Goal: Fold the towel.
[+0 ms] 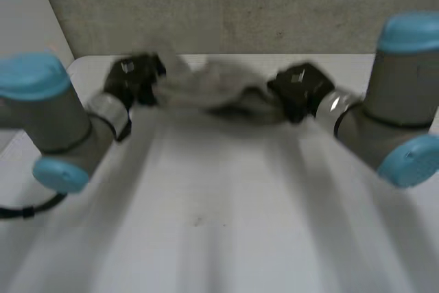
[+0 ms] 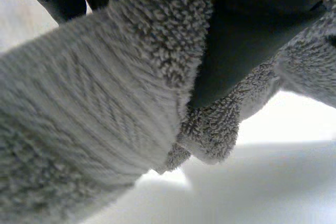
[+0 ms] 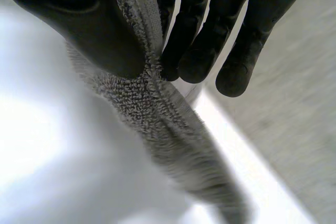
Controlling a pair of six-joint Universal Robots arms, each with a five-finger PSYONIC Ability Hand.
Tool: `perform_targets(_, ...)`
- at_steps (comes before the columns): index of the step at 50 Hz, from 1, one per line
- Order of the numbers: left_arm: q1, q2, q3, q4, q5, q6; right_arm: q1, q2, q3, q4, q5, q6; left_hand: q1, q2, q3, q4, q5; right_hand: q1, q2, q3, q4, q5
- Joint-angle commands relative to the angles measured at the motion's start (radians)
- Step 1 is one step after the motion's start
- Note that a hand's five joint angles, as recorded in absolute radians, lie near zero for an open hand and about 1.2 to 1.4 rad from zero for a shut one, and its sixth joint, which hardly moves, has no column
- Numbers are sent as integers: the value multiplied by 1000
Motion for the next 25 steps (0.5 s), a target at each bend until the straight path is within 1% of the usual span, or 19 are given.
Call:
perform_targets(1,4,-65,-141,3,0,19,1,82,140,-33,18,-60,133,105,105,105,123,79,61,53,54,67)
perform_targets(3,7,-60,-167,-7,0,25,-7,78,165,-33,18,-60,127,99,99,99,117,79,61,53,54,67)
perform_targets(4,16,-48,-194,-24,1,39,-12,62,188,-33,18,-60,86,59,59,58,76,79,61,53,54,67)
perform_targets(5,30,-21,-220,-46,1,53,-12,62,188,-33,18,-60,-16,-44,-43,-44,-26,79,61,53,54,67)
perform_targets(6,30,-20,-221,-46,1,53,-15,40,208,-33,18,-60,-17,-45,-44,-45,-27,79,61,53,54,67)
perform_targets(7,38,13,-242,-69,3,71,-15,39,208,-33,18,-60,-171,-199,-198,-199,-181,79,61,53,54,67)
perform_targets(8,38,13,-242,-69,3,71,-15,9,228,-33,18,-58,-173,-200,-200,-200,-182,79,61,53,54,67)
perform_targets(9,39,41,-260,-85,3,94,-15,-20,251,-33,16,-55,-356,-383,-383,-384,-365,79,61,53,54,67)
perform_targets(10,39,64,-279,-95,3,120,-15,-20,251,-33,16,-55,-462,-490,-490,-490,-472,79,61,53,54,67)
perform_targets(11,39,64,-279,-95,3,120,-15,-46,275,-33,16,-54,-463,-491,-491,-491,-473,79,61,53,54,67)
perform_targets(12,41,82,-297,-99,3,146,-15,-71,300,-33,16,-52,-510,-537,-537,-538,-519,79,61,53,54,67)
perform_targets(13,42,94,-317,-99,3,178,-15,-71,300,-33,16,-52,-519,-546,-546,-547,-529,79,61,53,54,67)
perform_targets(14,42,95,-317,-99,3,179,-15,-95,323,-33,12,-47,-519,-547,-546,-547,-529,79,61,53,54,67)
perform_targets(15,44,104,-336,-98,1,210,-15,-120,346,-35,12,-46,-519,-547,-546,-547,-529,79,61,53,54,67)
perform_targets(18,52,125,-371,-89,-3,266,-15,-140,372,-38,10,-46,-513,-541,-541,-541,-523,79,61,53,54,67)
perform_targets(19,52,125,-371,-89,-3,266,-15,-155,400,-41,9,-46,-513,-541,-541,-541,-523,79,61,53,54,67)
perform_targets(21,71,130,-402,-76,-5,301,-15,-166,420,-44,9,-46,-507,-535,-535,-535,-517,79,61,53,54,67)
perform_targets(25,85,133,-434,-70,-6,314,-21,-177,464,-50,7,-43,-498,-526,-526,-526,-508,79,61,53,54,67)
